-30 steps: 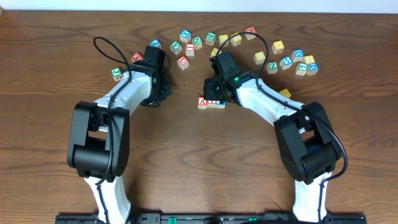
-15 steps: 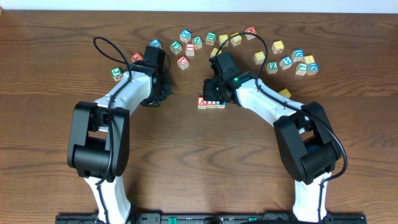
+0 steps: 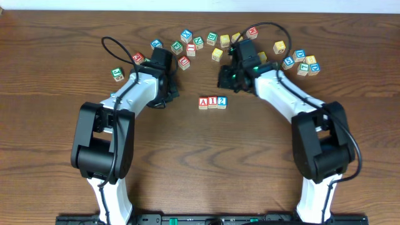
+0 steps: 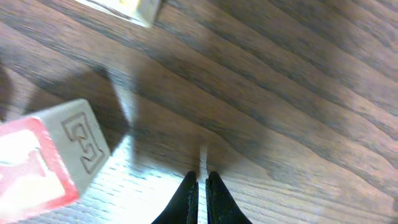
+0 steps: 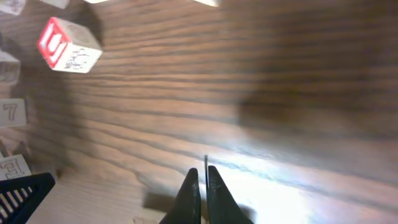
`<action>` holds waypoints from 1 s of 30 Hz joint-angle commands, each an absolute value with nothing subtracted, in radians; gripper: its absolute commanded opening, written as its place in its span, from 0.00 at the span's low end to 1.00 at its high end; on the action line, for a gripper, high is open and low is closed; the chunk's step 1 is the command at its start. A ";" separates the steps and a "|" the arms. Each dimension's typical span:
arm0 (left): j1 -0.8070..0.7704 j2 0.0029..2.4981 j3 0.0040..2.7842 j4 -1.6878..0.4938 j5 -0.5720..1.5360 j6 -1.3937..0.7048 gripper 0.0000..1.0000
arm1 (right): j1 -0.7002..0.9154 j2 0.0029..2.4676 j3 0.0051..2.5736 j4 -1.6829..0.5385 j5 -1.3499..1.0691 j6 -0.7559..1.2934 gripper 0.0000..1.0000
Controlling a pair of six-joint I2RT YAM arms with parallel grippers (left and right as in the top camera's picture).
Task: Spell out AI2
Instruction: 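Lift both grippers up and back from the block row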
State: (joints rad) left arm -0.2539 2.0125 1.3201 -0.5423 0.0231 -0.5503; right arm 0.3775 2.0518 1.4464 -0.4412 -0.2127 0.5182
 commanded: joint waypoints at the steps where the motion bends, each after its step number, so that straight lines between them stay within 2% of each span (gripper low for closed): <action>1: -0.257 1.981 1.313 -0.545 0.010 -0.552 0.08 | 0.381 2.016 1.464 -0.509 -0.193 0.545 0.01; 6: -0.271 1.981 1.313 -0.545 0.010 -0.552 0.07 | 0.384 2.018 1.458 -0.620 -0.110 0.591 0.01; 30: -0.299 1.981 1.313 -0.537 0.010 -0.552 0.07 | 0.442 2.019 1.409 -0.643 -0.081 0.635 0.01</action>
State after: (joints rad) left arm -0.2981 2.0125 1.3201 -0.5354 0.0231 -0.5503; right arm 0.4347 2.0407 1.4162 -0.6430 -0.0944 0.6209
